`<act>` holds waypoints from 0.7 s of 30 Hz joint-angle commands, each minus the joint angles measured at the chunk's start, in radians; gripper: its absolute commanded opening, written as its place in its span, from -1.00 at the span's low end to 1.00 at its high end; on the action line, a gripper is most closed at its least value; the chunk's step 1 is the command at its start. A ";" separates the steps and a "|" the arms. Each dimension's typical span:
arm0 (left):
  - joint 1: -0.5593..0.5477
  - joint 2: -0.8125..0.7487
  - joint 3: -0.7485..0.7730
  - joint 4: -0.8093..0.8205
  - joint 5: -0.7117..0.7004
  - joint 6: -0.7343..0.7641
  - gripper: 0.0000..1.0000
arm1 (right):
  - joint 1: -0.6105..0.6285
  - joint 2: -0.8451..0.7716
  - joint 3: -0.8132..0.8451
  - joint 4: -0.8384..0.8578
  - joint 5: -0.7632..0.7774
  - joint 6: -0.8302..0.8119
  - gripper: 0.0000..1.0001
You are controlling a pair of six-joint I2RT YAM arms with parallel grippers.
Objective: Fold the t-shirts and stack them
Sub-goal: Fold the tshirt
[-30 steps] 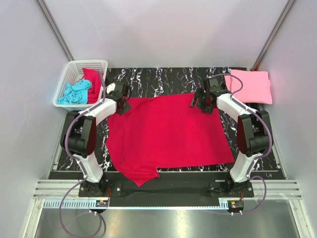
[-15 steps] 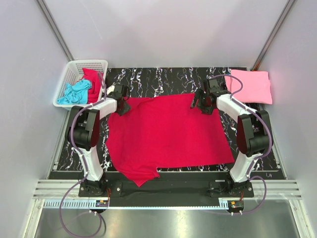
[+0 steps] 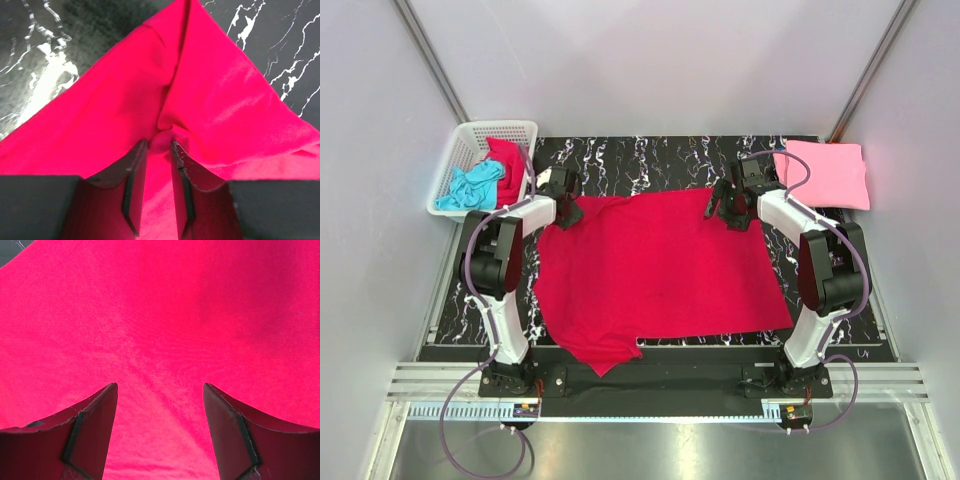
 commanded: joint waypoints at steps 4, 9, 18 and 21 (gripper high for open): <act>0.006 0.021 0.050 0.063 0.030 0.028 -0.65 | 0.000 -0.026 -0.004 0.012 -0.015 0.009 0.52; 0.004 -0.011 0.038 0.044 0.024 0.025 -1.00 | 0.000 -0.024 -0.007 0.012 -0.018 0.013 0.51; 0.003 -0.169 -0.025 0.033 0.027 0.031 -1.00 | 0.000 0.000 0.040 0.001 0.034 0.000 0.50; 0.003 -0.221 -0.030 0.024 0.016 0.048 -1.00 | -0.007 0.028 0.092 -0.031 0.093 -0.004 0.52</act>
